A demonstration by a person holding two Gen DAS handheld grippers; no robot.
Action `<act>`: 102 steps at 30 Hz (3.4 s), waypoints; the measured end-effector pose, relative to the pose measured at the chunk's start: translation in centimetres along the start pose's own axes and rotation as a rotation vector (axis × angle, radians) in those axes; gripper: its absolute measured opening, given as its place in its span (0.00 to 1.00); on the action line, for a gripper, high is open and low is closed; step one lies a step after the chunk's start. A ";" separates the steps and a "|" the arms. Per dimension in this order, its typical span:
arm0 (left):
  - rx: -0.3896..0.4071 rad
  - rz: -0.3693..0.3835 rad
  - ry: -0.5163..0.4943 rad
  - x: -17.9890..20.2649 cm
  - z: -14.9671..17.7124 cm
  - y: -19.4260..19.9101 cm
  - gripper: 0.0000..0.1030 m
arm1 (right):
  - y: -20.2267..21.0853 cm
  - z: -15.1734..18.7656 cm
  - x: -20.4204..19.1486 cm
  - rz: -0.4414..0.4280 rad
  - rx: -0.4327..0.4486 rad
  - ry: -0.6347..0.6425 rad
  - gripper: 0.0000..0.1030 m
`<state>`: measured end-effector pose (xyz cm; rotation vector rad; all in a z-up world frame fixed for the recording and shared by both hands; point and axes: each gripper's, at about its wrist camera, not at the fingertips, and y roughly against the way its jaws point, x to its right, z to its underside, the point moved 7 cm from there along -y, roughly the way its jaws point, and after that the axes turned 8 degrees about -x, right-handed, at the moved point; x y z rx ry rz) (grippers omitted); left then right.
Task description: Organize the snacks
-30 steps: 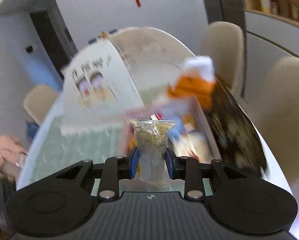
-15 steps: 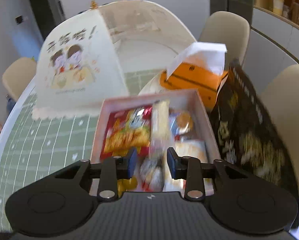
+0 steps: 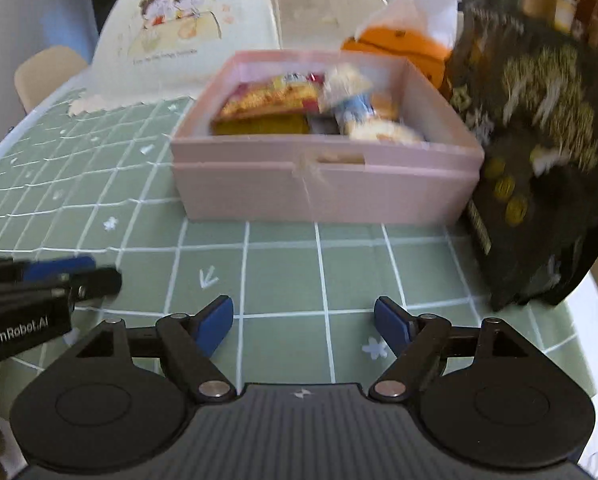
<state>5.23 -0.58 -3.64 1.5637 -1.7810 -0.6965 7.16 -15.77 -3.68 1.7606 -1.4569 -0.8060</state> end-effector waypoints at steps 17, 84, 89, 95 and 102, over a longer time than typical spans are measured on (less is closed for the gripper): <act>0.104 -0.045 -0.108 2.6 -0.4 -1.5 0.31 | -1.3 0.3 2.0 0.057 0.167 -0.055 1.00; 0.102 -0.061 -0.122 2.7 -0.4 -1.6 0.31 | -1.3 0.2 2.1 0.053 0.167 -0.055 1.00; 0.103 -0.058 -0.120 2.6 -0.4 -1.6 0.31 | -1.3 0.2 2.1 0.053 0.167 -0.055 1.00; 0.103 -0.058 -0.119 2.6 -0.4 -1.5 0.31 | -1.3 0.2 2.1 0.052 0.167 -0.055 1.00; 0.103 -0.057 -0.119 2.6 -0.4 -1.5 0.31 | -1.3 0.2 2.1 0.052 0.167 -0.054 1.00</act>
